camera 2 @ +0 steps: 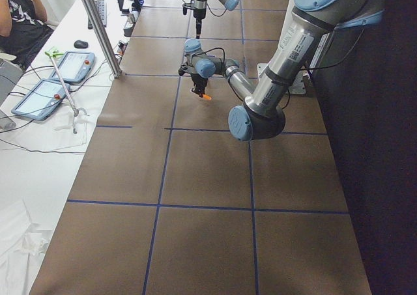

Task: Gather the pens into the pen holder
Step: 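Lift the orange highlighter with the left gripper toward the cup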

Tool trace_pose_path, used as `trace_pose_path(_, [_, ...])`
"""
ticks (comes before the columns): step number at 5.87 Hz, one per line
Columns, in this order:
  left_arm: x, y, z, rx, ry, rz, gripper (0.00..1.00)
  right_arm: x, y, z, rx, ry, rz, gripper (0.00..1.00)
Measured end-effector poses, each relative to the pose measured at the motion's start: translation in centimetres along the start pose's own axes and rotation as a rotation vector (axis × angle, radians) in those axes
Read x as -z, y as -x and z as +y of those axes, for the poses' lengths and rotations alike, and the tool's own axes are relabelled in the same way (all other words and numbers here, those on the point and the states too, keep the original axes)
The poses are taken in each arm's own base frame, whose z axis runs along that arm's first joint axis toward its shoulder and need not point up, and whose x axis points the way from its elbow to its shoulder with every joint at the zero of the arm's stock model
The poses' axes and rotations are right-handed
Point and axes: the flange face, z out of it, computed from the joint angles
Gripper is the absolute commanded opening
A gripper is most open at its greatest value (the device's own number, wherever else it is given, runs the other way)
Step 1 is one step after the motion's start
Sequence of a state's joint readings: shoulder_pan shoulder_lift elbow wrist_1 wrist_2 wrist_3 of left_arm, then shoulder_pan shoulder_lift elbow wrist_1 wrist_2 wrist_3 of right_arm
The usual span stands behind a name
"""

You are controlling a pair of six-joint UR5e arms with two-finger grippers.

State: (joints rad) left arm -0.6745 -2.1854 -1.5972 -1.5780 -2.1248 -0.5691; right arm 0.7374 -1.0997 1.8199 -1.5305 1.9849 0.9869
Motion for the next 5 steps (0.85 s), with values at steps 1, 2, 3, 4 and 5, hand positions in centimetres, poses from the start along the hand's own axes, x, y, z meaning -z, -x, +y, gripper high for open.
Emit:
trace_pose_path(1, [3.0, 0.2, -0.2, 0.008, -0.022, 0.025, 0.00, -0.3, 0.1, 0.2, 0.000, 0.005, 0.002, 1.00])
trace_pose_path(2, [5.6, -0.5, -0.3, -0.002, -0.061, 0.049, 0.00, -1.0, 0.5, 0.8, 0.003, 0.015, 0.005, 1.00])
trace_pose_path(3, [8.2, -1.6, -0.6, -0.035, -0.124, 0.083, 0.00, -2.0, 1.2, 1.9, 0.011, 0.033, 0.009, 1.00])
trace_pose_path(4, [10.2, -2.8, -1.0, -0.058, -0.209, 0.136, 0.00, -3.3, 2.1, 3.2, 0.020, 0.055, 0.014, 1.00])
trace_pose_path(5, [11.4, -3.8, -1.3, -0.054, -0.302, 0.210, 0.00, -4.4, 3.1, 4.4, 0.026, 0.065, 0.023, 1.00])
